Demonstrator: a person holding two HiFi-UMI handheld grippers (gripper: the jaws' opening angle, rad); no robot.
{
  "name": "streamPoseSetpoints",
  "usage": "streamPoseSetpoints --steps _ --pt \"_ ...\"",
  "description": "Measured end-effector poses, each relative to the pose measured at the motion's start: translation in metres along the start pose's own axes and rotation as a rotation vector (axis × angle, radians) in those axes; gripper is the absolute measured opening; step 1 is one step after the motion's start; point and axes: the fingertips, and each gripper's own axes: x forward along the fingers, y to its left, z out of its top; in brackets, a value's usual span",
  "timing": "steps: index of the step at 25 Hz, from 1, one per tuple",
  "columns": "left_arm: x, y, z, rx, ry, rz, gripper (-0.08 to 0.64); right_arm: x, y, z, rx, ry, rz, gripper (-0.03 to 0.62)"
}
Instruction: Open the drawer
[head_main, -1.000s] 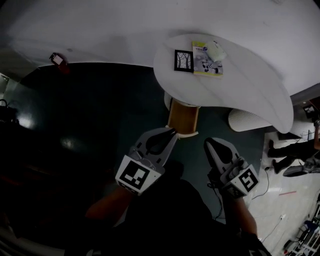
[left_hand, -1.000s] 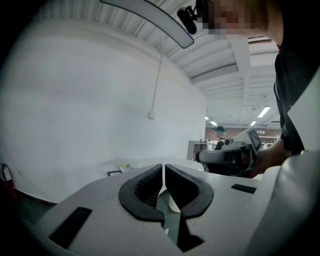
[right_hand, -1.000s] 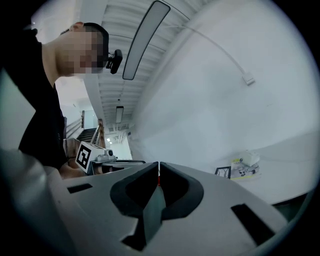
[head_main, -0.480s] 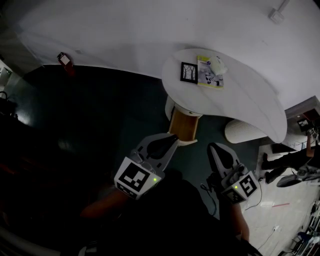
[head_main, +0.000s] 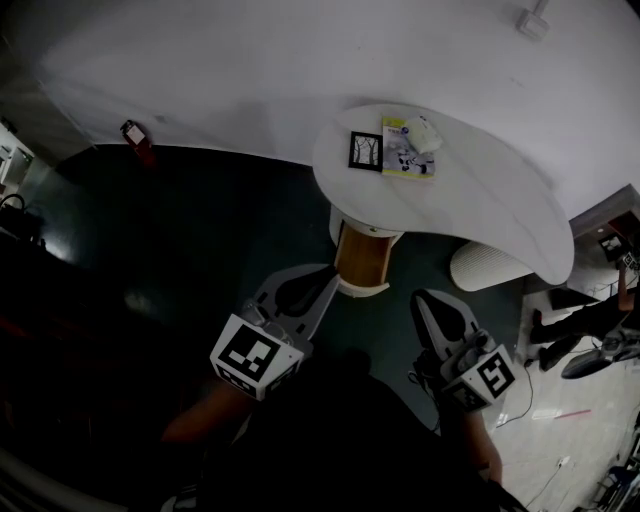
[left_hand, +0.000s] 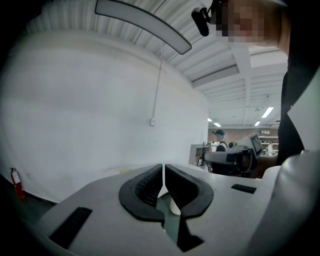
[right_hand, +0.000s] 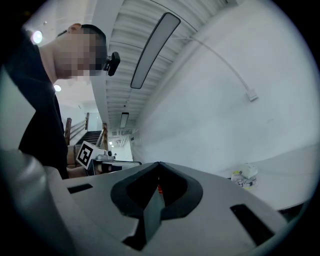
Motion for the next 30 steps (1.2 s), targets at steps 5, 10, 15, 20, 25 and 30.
streamPoseSetpoints --steps 5,10,15,20,25,30 --pt "0.019 -0.031 -0.006 -0.032 -0.007 -0.013 0.025 -0.024 -0.014 -0.003 -0.002 0.019 -0.025 0.015" --pt "0.03 -0.042 -0.005 -0.017 -0.008 -0.03 0.025 -0.036 -0.024 -0.003 0.0 0.018 -0.041 0.015" --pt "0.031 -0.045 -0.007 -0.015 0.001 -0.015 0.025 -0.044 -0.025 -0.004 0.003 0.013 -0.038 0.015" --pt "0.033 -0.051 -0.007 -0.016 -0.004 -0.019 0.025 -0.047 -0.024 -0.006 0.009 0.012 -0.033 0.015" --pt "0.034 -0.052 -0.008 -0.008 0.01 -0.024 0.025 -0.046 -0.024 -0.003 0.01 0.006 -0.026 0.015" --pt "0.035 -0.056 -0.009 -0.002 0.006 -0.029 0.025 -0.048 -0.024 -0.005 0.006 0.007 -0.023 0.015"
